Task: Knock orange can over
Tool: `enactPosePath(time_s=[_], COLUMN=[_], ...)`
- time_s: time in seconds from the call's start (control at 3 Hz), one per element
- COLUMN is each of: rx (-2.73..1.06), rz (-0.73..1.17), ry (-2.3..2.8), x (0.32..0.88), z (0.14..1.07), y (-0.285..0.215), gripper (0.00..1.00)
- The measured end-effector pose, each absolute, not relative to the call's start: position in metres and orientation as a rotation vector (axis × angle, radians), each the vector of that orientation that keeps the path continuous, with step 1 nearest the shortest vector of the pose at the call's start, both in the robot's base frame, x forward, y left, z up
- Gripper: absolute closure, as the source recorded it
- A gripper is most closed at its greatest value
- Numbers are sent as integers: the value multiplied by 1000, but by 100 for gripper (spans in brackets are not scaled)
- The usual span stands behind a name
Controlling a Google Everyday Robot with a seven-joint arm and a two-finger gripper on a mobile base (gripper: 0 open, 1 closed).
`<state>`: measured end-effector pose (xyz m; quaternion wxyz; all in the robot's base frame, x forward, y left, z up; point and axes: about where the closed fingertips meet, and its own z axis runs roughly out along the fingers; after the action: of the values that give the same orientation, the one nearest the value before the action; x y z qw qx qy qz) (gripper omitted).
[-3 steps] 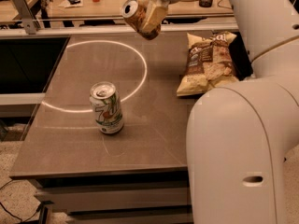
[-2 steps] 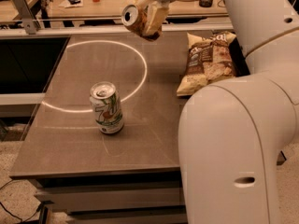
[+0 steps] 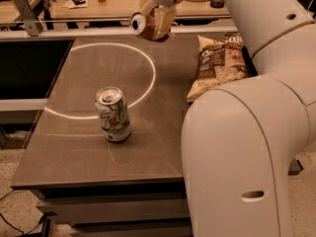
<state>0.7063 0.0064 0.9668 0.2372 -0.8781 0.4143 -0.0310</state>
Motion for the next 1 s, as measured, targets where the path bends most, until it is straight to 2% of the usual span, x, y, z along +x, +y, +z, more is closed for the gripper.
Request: enactPosePath(time_s=[0.33, 1.0], rx=[-2427, -2611], rz=[-159, -148], ry=[1037, 683], x=[702, 663], z=[968, 925], y=[-3, -5], gripper=[100, 100])
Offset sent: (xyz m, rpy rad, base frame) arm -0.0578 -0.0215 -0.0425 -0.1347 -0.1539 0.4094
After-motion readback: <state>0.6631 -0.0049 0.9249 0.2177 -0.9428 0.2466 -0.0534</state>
